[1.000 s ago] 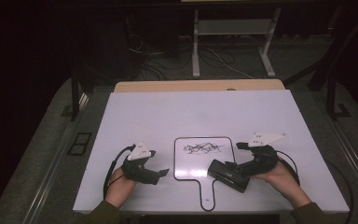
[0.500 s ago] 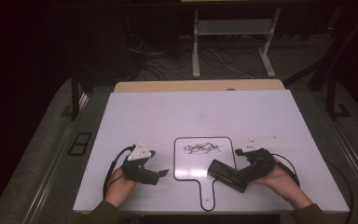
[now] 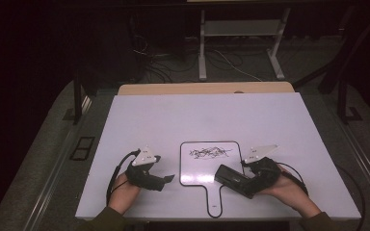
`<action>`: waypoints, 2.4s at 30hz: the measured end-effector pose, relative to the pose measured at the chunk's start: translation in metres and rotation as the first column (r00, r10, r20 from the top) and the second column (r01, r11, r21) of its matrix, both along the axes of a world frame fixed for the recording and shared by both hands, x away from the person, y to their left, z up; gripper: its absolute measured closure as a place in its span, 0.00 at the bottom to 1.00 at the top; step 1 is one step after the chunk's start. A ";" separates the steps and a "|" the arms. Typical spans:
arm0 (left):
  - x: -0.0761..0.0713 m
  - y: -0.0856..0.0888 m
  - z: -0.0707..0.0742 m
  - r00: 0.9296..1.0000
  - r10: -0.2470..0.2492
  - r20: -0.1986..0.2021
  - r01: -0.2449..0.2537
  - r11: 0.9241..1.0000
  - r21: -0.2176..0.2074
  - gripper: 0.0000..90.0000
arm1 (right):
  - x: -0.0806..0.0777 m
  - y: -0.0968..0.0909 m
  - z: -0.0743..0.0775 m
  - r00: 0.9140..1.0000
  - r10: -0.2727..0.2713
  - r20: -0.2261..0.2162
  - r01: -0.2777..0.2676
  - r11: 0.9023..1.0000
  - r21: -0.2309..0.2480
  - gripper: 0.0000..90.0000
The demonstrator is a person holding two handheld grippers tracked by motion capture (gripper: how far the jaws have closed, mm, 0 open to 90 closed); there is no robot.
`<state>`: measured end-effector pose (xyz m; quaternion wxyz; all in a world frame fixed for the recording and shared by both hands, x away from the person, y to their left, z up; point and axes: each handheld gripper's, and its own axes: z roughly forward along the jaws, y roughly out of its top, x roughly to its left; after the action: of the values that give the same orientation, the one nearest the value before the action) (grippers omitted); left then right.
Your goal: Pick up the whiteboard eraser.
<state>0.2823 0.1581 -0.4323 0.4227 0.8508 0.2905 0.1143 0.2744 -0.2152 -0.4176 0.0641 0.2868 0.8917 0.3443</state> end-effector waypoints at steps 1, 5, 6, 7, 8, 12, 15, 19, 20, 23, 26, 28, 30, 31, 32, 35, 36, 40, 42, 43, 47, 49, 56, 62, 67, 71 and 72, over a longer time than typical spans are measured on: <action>0.000 0.000 0.000 1.000 -0.001 0.000 0.001 1.000 0.000 0.16 | -0.001 0.002 -0.002 1.000 0.003 -0.008 -0.003 1.000 -0.016 0.16; 0.000 0.000 0.000 1.000 0.000 0.000 0.000 1.000 0.000 0.16 | -0.001 0.005 -0.004 1.000 0.011 -0.014 -0.011 0.999 -0.036 0.17; 0.000 0.000 0.000 1.000 0.000 0.000 0.000 1.000 0.000 0.16 | -0.002 0.007 -0.005 1.000 0.009 -0.016 -0.010 0.999 -0.047 0.17; 0.000 0.000 0.000 1.000 0.000 -0.001 0.000 1.000 0.001 0.16 | -0.002 0.007 -0.005 1.000 0.009 -0.016 -0.010 0.999 -0.047 0.17; 0.000 0.000 0.000 1.000 -0.002 0.002 0.002 1.000 0.001 0.16 | -0.003 0.008 -0.006 1.000 0.014 -0.016 -0.015 0.999 -0.050 0.21; 0.001 0.000 -0.001 1.000 -0.007 0.001 0.007 1.000 0.007 0.16 | -0.004 0.009 -0.007 1.000 0.020 -0.017 -0.021 0.998 -0.061 0.23; 0.001 0.000 -0.001 1.000 -0.013 0.003 0.013 1.000 0.016 0.16 | -0.005 0.011 -0.009 1.000 0.021 -0.021 -0.023 0.997 -0.078 0.24; 0.001 0.000 -0.001 1.000 -0.013 0.001 0.013 1.000 0.018 0.16 | -0.006 0.013 -0.010 1.000 0.022 -0.021 -0.024 0.994 -0.111 0.27; 0.001 0.000 -0.001 1.000 -0.014 0.000 0.014 1.000 0.020 0.16 | -0.006 0.014 -0.011 1.000 0.020 -0.022 -0.022 0.993 -0.115 0.27; 0.001 -0.001 -0.001 1.000 -0.009 -0.003 0.009 1.000 0.012 0.16 | -0.006 0.015 -0.011 0.999 0.021 -0.026 -0.024 0.992 -0.121 0.31; 0.001 -0.001 -0.001 1.000 -0.009 -0.004 0.009 1.000 0.014 0.16 | -0.006 0.016 -0.010 0.999 0.018 -0.029 -0.022 0.991 -0.132 0.32; 0.001 -0.001 -0.001 1.000 -0.008 -0.006 0.008 1.000 0.012 0.16 | -0.006 0.017 -0.011 0.999 0.019 -0.032 -0.023 0.990 -0.139 0.33; 0.001 -0.001 -0.001 1.000 -0.008 -0.007 0.008 1.000 0.012 0.16 | -0.006 0.018 -0.011 0.999 0.016 -0.033 -0.021 0.989 -0.144 0.34; 0.001 -0.001 -0.001 1.000 -0.008 -0.007 0.008 1.000 0.012 0.16 | -0.006 0.018 -0.012 0.999 0.022 -0.032 -0.027 0.988 -0.149 0.34; 0.001 -0.001 -0.001 1.000 -0.007 -0.007 0.008 1.000 0.012 0.16 | -0.006 0.019 -0.012 0.999 0.019 -0.030 -0.023 0.988 -0.152 0.35; 0.001 -0.001 -0.002 1.000 -0.008 -0.009 0.009 1.000 0.014 0.16 | -0.005 0.019 -0.012 0.999 0.023 -0.030 -0.027 0.985 -0.168 0.36; 0.001 -0.002 -0.002 1.000 -0.005 -0.009 0.005 1.000 0.011 0.16 | -0.005 0.019 -0.013 0.999 0.022 -0.029 -0.026 0.985 -0.171 0.36; 0.001 -0.001 -0.001 1.000 -0.009 -0.010 0.009 1.000 0.015 0.16 | -0.005 0.020 -0.012 0.999 0.027 -0.033 -0.032 0.985 -0.171 0.39; 0.001 -0.001 -0.001 1.000 -0.008 -0.010 0.008 1.000 0.015 0.16 | -0.006 0.020 -0.012 0.999 0.034 -0.035 -0.039 0.984 -0.171 0.41; 0.001 -0.001 -0.001 1.000 -0.008 -0.010 0.008 1.000 0.016 0.16 | -0.006 0.020 -0.012 0.999 0.033 -0.035 -0.038 0.984 -0.172 0.41; 0.001 -0.001 -0.002 1.000 -0.009 -0.012 0.009 1.000 0.017 0.16 | -0.006 0.021 -0.012 0.999 0.030 -0.029 -0.035 0.982 -0.185 0.42; 0.001 -0.001 -0.002 1.000 -0.009 -0.012 0.010 1.000 0.017 0.16 | -0.006 0.021 -0.011 0.999 0.030 -0.027 -0.034 0.982 -0.187 0.42; 0.001 -0.001 -0.001 1.000 -0.015 -0.011 0.015 0.999 0.030 0.16 | -0.007 0.022 -0.011 0.999 0.039 -0.012 -0.040 0.980 -0.196 0.42; 0.001 -0.001 -0.002 1.000 -0.011 -0.011 0.011 1.000 0.024 0.16 | -0.007 0.022 -0.011 0.999 0.050 -0.006 -0.051 0.978 -0.204 0.42; 0.001 -0.001 -0.001 1.000 -0.015 -0.010 0.015 0.999 0.030 0.16 | -0.006 0.021 -0.011 0.999 0.050 -0.003 -0.050 0.978 -0.203 0.42; 0.001 -0.002 -0.002 1.000 -0.008 -0.011 0.008 1.000 0.020 0.16 | -0.006 0.021 -0.011 0.998 0.058 -0.002 -0.057 0.977 -0.203 0.42; 0.001 -0.002 -0.002 1.000 -0.009 -0.011 0.009 1.000 0.021 0.16 | -0.006 0.021 -0.011 0.998 0.060 -0.004 -0.059 0.977 -0.204 0.42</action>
<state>0.2829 0.1565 -0.4339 0.4127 0.8571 0.2876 0.1109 0.2689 -0.1938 -0.4288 0.0840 0.2515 0.9304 0.2532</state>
